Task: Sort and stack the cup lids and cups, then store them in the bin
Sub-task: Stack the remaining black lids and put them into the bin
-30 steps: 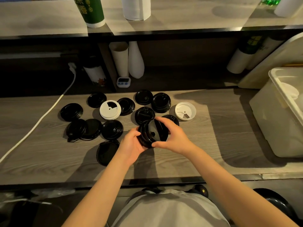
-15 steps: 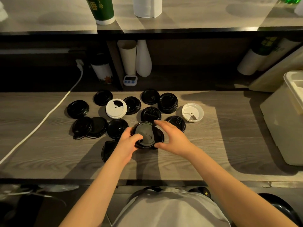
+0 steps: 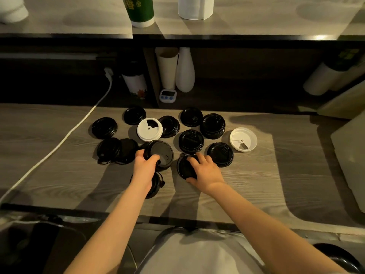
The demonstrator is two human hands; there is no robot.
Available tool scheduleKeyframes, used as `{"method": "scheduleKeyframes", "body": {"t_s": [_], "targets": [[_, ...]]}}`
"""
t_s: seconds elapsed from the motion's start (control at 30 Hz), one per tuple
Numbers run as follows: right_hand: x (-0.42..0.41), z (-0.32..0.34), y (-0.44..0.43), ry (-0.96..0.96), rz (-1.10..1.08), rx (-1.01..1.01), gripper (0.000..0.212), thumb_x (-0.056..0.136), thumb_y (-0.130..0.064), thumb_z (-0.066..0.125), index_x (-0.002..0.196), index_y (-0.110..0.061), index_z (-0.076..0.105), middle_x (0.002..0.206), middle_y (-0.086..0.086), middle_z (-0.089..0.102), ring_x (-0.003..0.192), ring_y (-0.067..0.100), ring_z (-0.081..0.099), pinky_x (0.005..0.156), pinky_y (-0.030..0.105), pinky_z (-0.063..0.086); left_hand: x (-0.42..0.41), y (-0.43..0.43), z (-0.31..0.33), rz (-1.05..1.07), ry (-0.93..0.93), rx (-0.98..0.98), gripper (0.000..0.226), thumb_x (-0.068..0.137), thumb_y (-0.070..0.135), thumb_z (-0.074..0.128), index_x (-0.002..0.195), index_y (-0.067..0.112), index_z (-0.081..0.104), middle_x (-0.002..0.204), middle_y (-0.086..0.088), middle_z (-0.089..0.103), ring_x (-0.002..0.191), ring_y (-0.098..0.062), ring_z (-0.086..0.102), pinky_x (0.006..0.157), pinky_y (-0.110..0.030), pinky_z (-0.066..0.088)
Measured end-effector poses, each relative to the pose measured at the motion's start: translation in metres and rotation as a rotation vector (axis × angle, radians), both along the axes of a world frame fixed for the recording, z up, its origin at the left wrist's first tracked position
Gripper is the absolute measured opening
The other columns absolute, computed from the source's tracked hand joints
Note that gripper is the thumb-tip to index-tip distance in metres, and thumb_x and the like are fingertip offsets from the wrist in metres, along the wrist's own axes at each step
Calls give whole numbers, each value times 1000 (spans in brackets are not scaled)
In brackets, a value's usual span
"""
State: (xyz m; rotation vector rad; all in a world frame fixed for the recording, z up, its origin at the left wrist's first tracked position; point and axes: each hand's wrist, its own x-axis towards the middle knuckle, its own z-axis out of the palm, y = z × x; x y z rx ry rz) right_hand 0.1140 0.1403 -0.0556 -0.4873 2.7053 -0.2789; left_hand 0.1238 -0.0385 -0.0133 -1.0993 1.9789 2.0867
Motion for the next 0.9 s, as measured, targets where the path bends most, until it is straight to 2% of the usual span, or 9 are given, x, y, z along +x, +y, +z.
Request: {"method": "scheduleKeyframes", "body": {"t_s": [0.1,0.17,0.27,0.33,0.43,0.57,0.63,0.73,0.9], "targets": [[0,-1,-2,-5,-27,-30,71,83,-43,63,142,-25,27,145,7,30,129,32,33,103,43,38,1,0,0,-10,-13,-4,45,87,5,58,129,14,44,119,-10,59,110,-26,57,101,-45,45],[0,1,4,-49,-74,-141,73,79,-42,67,140,-24,32,140,5,35,125,30,38,101,39,40,2,1,0,-12,-27,-4,44,88,7,58,129,15,44,119,-10,59,110,-26,57,101,-45,45],[3,11,18,-75,-242,-451,71,73,-39,75,133,-22,41,126,0,41,115,21,47,92,30,43,3,5,-1,-22,-25,52,47,88,8,59,132,16,43,122,-10,59,111,-26,57,101,-46,45],[5,19,24,-59,-388,-687,69,70,-31,79,129,-21,45,120,-4,42,111,13,46,93,25,41,4,14,-1,-24,-36,130,50,89,8,59,135,16,41,122,-11,59,110,-26,58,99,-46,46],[4,32,28,-60,-444,-899,71,68,-22,81,129,-22,46,122,-6,43,116,8,44,100,23,38,6,33,4,-4,-47,289,35,91,5,54,122,18,44,103,-9,62,94,-24,62,84,-42,51],[5,43,27,-81,-295,-881,73,65,-19,83,129,-22,48,121,-5,45,116,7,45,101,20,36,12,54,12,-38,-37,472,17,95,12,49,109,6,56,88,-9,70,84,-20,65,65,-34,54],[7,47,28,-85,-250,-863,73,66,-18,83,130,-22,49,122,-6,44,116,6,44,101,17,35,15,57,15,-83,-34,542,27,99,25,42,105,10,63,88,-5,73,87,-18,66,66,-31,53],[11,53,30,-76,-164,-826,74,67,-22,82,133,-23,48,127,-8,42,120,6,42,102,19,37,21,55,15,-132,-35,575,40,101,36,32,115,13,61,104,-7,69,95,-18,64,70,-31,50],[17,60,30,-1,-2,-727,77,67,-30,81,136,-27,47,135,-11,40,128,10,39,107,30,37,33,48,16,-192,36,553,33,97,24,40,123,11,55,103,-7,68,89,-15,66,59,-26,54]]}}
